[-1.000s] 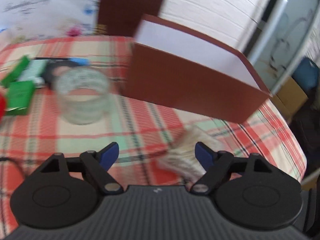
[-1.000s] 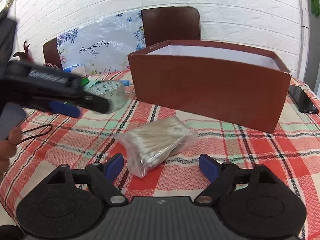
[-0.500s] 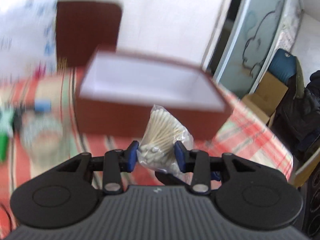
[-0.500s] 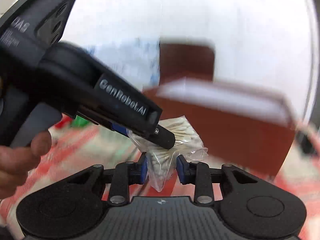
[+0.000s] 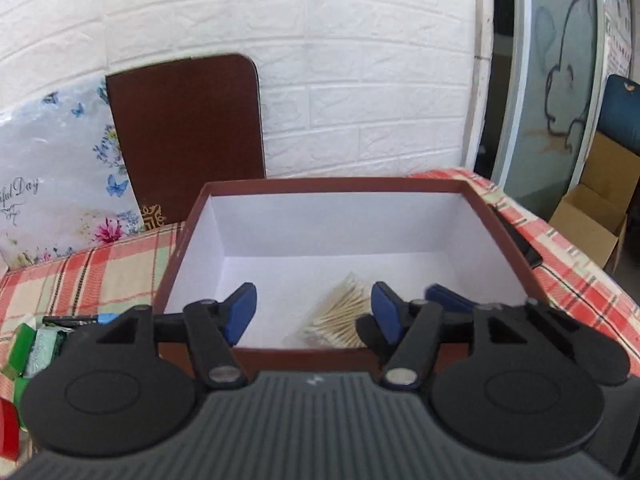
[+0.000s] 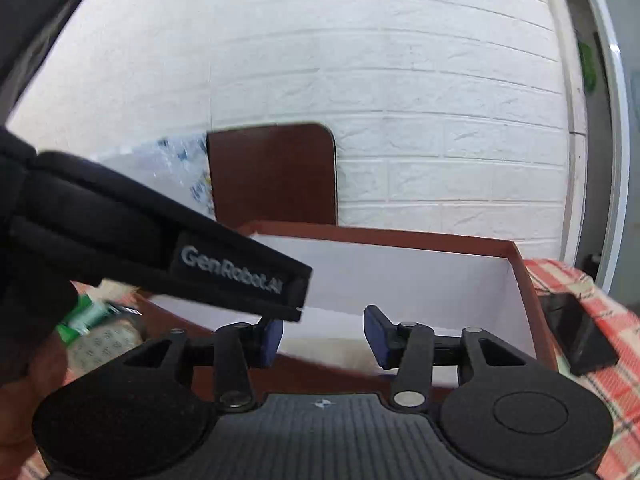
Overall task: Organize objects
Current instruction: 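Lower the cotton swab bag into the brown box and release it, then grasp the clear patterned tape roll with the right gripper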
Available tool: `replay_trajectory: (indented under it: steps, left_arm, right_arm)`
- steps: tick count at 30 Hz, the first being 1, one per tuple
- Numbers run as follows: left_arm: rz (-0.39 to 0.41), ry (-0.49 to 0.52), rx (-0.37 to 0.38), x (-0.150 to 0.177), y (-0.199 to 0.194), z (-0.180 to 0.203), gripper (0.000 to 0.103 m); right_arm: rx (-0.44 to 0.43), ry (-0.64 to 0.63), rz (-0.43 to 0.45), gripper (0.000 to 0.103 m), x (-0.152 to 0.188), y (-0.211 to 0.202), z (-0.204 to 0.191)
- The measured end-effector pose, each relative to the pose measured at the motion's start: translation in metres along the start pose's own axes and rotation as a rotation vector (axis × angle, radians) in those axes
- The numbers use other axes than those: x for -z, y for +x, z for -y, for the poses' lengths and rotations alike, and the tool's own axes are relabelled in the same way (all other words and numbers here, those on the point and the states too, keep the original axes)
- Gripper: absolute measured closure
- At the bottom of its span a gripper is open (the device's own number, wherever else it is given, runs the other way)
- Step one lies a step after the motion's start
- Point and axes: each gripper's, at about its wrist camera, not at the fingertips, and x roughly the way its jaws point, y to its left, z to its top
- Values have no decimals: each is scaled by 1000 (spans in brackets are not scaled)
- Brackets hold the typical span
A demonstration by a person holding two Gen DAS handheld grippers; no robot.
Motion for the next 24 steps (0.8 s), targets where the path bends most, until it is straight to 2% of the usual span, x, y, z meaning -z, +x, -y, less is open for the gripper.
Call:
replay_trajectory:
  steps: [3, 5, 7, 11, 13, 17, 18, 20, 22, 23, 24]
  left_arm:
    - [51, 14, -26, 15, -25, -8, 30]
    - [51, -21, -24, 30, -39, -24, 29]
    - [19, -56, -57, 52, -48, -43, 29]
    - [-119, -131, -197, 106, -48, -97, 29]
    - [-171, -187, -286, 130, -51, -129, 29]
    - [-204, -305, -427, 164, -61, -188, 29]
    - [-207, -335, -446, 172, -62, -200, 27]
    - [-133, -323, -466, 187, -67, -211, 9]
    - [-91, -341, -457, 192, -69, -214, 9]
    - [-95, -337, -458, 191, -67, -214, 8]
    - [-96, -327, -464, 189, -66, -211, 8]
  right_arm:
    - [-3, -8, 60, 46, 18, -32, -11]
    - [-54, -5, 17, 45, 28, -41, -21]
    - [-116, -9, -55, 45, 40, -41, -38]
    - [-195, -89, -216, 46, 54, -24, -69]
    - [-233, -118, -241, 46, 53, -21, -81]
    - [-292, -148, -298, 46, 53, -8, -106]
    - [-299, -149, -310, 46, 52, 2, -111]
    - [-308, -137, -313, 46, 48, 14, -113]
    - [-307, -156, -296, 43, 46, 21, -126]
    - [-305, -177, -290, 38, 44, 26, -131]
    - [-301, -196, -288, 29, 44, 34, -138]
